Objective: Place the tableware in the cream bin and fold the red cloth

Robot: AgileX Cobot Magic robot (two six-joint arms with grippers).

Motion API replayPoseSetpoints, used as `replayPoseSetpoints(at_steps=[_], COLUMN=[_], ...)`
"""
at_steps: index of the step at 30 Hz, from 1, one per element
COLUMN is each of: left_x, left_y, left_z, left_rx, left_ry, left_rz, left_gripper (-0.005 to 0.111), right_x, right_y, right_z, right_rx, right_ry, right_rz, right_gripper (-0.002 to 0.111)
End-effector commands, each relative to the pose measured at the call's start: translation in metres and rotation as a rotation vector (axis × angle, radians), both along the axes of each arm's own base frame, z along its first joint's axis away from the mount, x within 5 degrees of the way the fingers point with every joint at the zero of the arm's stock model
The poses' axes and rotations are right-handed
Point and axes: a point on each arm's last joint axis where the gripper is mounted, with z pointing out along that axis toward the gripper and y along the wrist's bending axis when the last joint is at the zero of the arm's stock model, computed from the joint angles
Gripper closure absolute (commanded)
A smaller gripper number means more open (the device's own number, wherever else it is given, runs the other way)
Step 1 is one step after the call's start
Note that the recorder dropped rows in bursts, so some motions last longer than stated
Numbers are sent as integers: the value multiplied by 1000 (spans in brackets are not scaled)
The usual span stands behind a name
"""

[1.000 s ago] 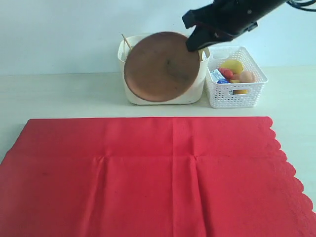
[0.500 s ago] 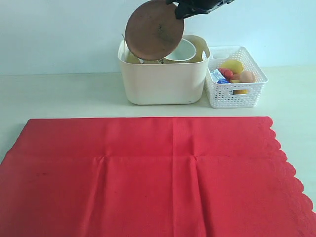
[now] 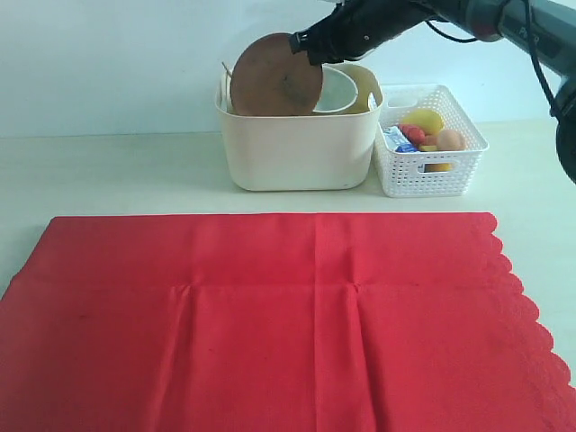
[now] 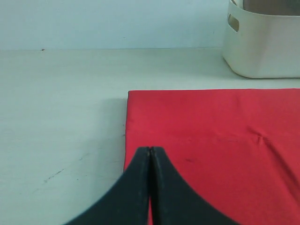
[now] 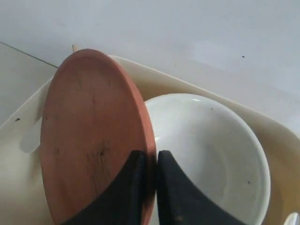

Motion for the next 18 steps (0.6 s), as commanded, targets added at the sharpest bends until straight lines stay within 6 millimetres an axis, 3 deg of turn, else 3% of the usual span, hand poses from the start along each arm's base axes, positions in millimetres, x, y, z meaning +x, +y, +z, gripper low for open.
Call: replayPoseSetpoints(at_steps=[1,3,4,7,13,18], left_x=[0,0,0,0,0,0], left_y=[0,0,0,0,0,0], left_z=[0,0,0,0,0,0], left_rx=[-7,-7,-7,-7,-7,-7], left_ry=[-13,-13,-13,-13,-13,-13], left_rz=[-6,-6,-6,-6,-6,-6], left_gripper=[107,107,107,107,107,107], right_x=[-1,-2,-5,-13,-46,-67], right_y=[1,1,1,-1,-20,-30], right_z=[7,7,12,28,68,96], right_rx=[0,-3,-3,12,-110,-146], right_ry=[-24,-11,-7,30,190,244], right_rz=[30,38,44,34,-50,-89], right_gripper=[98,85,74,61,68,92])
